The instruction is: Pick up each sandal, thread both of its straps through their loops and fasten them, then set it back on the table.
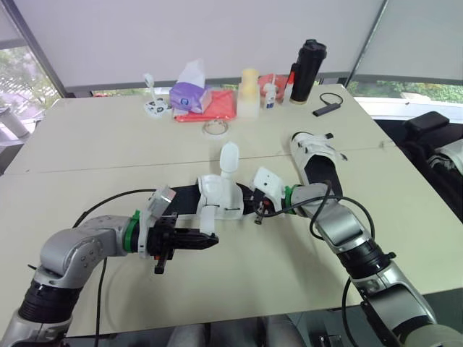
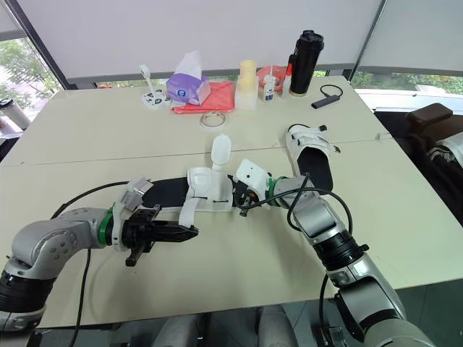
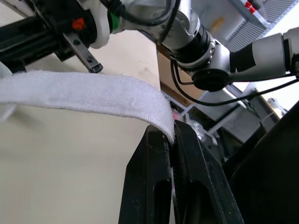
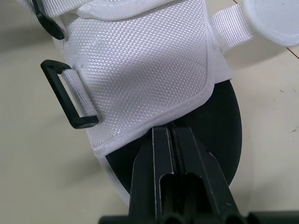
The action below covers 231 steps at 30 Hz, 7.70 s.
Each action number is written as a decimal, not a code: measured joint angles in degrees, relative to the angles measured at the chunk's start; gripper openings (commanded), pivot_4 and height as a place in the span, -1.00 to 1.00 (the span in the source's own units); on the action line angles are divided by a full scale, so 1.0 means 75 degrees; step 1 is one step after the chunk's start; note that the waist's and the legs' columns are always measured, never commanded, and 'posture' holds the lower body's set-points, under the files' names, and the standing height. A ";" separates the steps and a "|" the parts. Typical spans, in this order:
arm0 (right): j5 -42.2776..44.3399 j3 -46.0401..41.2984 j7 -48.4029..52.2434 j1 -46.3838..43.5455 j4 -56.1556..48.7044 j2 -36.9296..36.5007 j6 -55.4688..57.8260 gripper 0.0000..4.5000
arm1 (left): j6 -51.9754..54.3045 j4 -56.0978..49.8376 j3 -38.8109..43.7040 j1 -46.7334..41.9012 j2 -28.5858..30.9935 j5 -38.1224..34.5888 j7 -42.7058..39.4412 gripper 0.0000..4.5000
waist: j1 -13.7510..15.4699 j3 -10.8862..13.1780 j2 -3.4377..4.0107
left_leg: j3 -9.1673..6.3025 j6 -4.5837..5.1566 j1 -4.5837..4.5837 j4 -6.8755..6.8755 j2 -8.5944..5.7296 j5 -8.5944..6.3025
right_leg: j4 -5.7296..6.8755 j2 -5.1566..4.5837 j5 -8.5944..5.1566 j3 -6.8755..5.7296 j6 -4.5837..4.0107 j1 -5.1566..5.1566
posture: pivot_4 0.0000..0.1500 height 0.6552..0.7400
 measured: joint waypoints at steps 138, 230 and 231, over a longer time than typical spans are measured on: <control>-0.0085 0.0144 -0.0178 0.0187 -0.0335 -0.0023 0.0046 -1.00 | -0.2407 0.7963 0.1283 -0.4691 -0.2347 0.2386 0.0005 -0.97 | 0.0001 0.0001 -0.0007 | -0.0001 0.0000 0.0002 0.0024 -0.0006 0.0003 | 0.0021 0.0007 0.0031 -0.0005 0.0057 0.0013 | 1.00 1.00; 0.1580 -0.0392 0.0052 0.0606 -0.0426 0.0838 0.0942 0.70 | -0.3655 1.0699 0.1493 -0.5815 -0.2681 0.3857 -0.0475 -1.00 | -0.0025 0.0002 -0.0009 | -0.0002 0.0001 0.0004 0.0039 -0.0009 0.0003 | 0.0067 0.0007 0.0025 -0.0006 0.0065 0.0002 | 1.00 1.00; 0.1582 -0.0396 0.0012 0.0606 -0.0341 0.0926 0.0860 0.70 | -0.3655 1.0699 0.1500 -0.5814 -0.2681 0.3857 -0.0474 -1.00 | -0.0032 0.0002 -0.0009 | -0.0002 0.0001 0.0005 0.0039 -0.0009 0.0003 | 0.0068 0.0007 0.0025 -0.0006 0.0065 0.0003 | 1.00 1.00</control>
